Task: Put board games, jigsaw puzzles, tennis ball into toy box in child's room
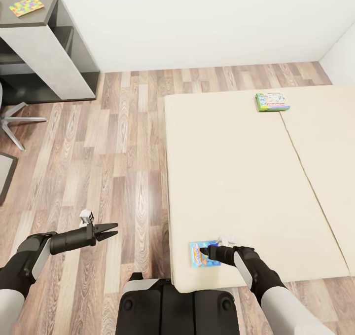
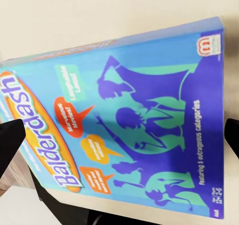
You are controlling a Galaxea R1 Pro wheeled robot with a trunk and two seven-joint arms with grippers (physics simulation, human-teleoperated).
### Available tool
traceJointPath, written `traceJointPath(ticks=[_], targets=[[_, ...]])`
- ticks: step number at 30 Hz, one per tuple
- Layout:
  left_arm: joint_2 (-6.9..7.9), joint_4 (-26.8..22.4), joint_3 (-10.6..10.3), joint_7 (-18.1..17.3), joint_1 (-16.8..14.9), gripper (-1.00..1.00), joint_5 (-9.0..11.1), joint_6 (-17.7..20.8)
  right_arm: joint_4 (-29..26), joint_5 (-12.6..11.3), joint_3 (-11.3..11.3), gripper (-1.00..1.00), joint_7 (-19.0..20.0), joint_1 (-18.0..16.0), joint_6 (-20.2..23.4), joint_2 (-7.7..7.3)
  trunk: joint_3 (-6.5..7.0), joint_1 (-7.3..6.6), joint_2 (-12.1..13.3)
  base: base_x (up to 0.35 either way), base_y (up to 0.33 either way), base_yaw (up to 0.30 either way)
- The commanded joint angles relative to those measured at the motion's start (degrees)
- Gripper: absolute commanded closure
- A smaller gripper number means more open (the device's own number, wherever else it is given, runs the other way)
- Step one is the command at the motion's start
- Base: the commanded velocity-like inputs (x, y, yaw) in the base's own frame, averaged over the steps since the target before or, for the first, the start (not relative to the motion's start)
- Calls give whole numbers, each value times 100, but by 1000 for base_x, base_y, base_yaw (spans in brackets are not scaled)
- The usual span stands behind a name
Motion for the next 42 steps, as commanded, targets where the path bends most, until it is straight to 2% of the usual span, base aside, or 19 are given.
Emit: traceJointPath(ticks=[1, 42], targets=[[1, -1, -1, -13, -1, -100, 9, 60, -11, -46, 1, -100, -8, 0, 36, 0, -6, 3, -9, 0, 27, 0], [1, -1, -1, -13, -1, -100, 9, 60, -9, -46, -1, -100, -8, 0, 28, 9, -6, 3, -9, 0, 39, 0]])
